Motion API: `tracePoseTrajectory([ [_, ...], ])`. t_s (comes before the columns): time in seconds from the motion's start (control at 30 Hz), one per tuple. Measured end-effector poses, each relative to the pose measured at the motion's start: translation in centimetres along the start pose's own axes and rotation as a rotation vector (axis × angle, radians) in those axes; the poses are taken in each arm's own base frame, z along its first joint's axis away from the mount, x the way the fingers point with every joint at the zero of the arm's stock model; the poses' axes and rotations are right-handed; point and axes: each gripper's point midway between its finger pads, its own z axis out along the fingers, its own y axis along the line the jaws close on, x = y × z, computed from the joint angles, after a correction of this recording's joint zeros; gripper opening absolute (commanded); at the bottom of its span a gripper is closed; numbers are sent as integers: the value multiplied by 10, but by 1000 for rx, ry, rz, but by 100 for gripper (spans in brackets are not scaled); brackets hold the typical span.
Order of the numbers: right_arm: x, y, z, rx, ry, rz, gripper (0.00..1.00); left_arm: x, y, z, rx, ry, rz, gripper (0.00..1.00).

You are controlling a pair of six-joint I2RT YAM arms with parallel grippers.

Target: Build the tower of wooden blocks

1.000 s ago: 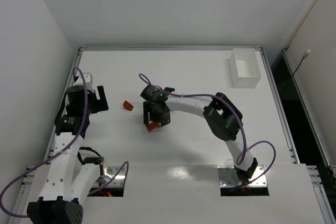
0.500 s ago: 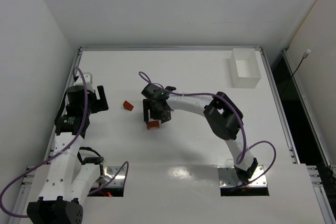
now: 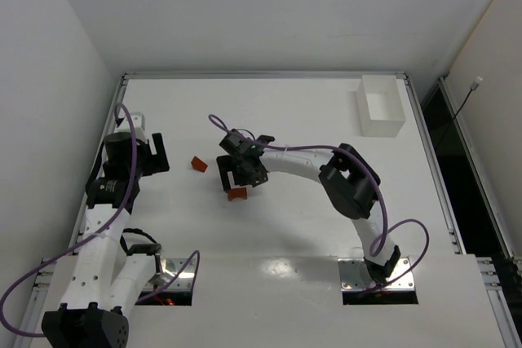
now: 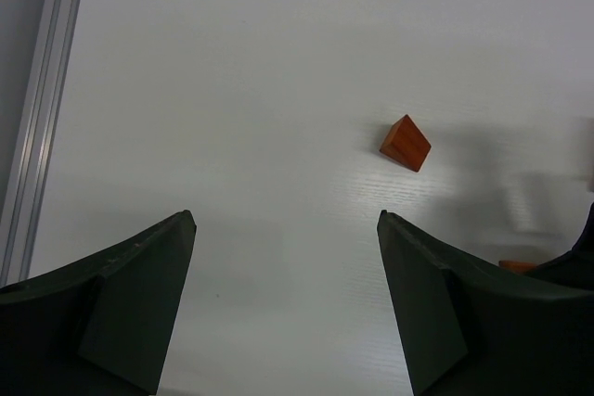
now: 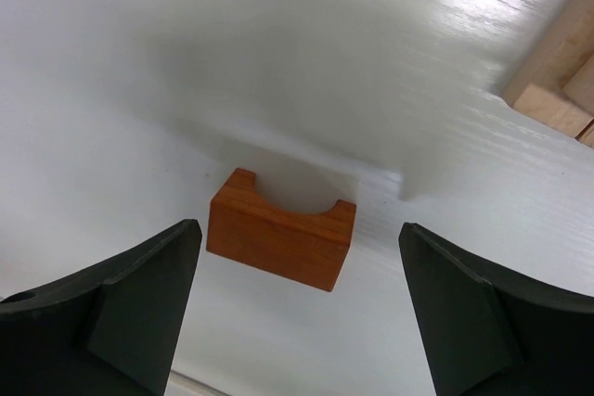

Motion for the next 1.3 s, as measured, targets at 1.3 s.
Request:
tracePoseTrajectory([
  [1.3,8,6,1,57,-19,-28,84,-1,-2,1,8,0,0,79],
])
